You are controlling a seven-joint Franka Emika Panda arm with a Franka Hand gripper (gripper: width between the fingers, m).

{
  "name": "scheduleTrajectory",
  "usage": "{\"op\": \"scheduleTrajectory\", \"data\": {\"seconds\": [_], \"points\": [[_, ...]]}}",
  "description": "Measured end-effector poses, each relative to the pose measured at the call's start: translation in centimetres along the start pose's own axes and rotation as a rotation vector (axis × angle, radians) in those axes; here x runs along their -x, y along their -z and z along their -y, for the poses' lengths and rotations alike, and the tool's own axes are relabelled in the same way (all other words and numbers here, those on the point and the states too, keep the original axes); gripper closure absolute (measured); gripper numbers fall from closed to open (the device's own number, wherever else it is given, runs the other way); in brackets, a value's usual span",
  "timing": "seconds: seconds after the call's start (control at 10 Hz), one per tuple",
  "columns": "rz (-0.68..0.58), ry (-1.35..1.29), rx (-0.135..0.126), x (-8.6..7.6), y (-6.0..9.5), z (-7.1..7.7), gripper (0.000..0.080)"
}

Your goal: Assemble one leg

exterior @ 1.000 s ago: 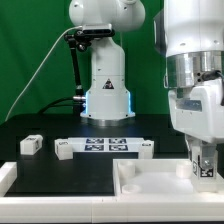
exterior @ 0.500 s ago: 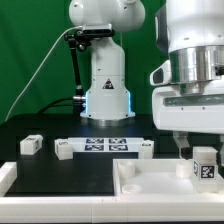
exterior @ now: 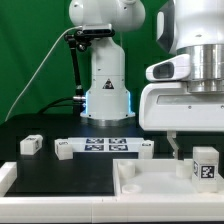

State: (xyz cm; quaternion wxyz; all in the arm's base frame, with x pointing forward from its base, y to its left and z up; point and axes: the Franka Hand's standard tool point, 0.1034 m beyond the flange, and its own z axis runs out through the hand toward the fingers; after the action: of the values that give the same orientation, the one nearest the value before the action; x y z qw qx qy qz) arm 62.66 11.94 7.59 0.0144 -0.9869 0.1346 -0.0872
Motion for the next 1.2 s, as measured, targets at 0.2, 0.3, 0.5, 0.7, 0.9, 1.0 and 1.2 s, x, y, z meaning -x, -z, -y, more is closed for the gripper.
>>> {"op": "scheduleTrajectory", "data": {"seconds": [0.2,0.3,0.5,0.7,0.9,1.0,1.2], "points": [[-0.005,0.205,0.022,0.04,-0.11,-0.05,0.0150],[-0.004,0.242,0.023,0.01,-0.12,-0.14,0.0150],[-0.004,0.239,0.023,0.00,-0.12,-0.17,0.0265],[-0.004,0.223,0.022,0.02,-0.14,-0.18,0.0401],[-0.004,0.205,0.023,0.02,-0.15,-0.21,0.0510],[-0.004,0.164,0.022,0.02,-0.15,-0.21,0.0510],[-0.006,-0.091,0.014,0.21,-0.17,-0.24,0.0510]]}}
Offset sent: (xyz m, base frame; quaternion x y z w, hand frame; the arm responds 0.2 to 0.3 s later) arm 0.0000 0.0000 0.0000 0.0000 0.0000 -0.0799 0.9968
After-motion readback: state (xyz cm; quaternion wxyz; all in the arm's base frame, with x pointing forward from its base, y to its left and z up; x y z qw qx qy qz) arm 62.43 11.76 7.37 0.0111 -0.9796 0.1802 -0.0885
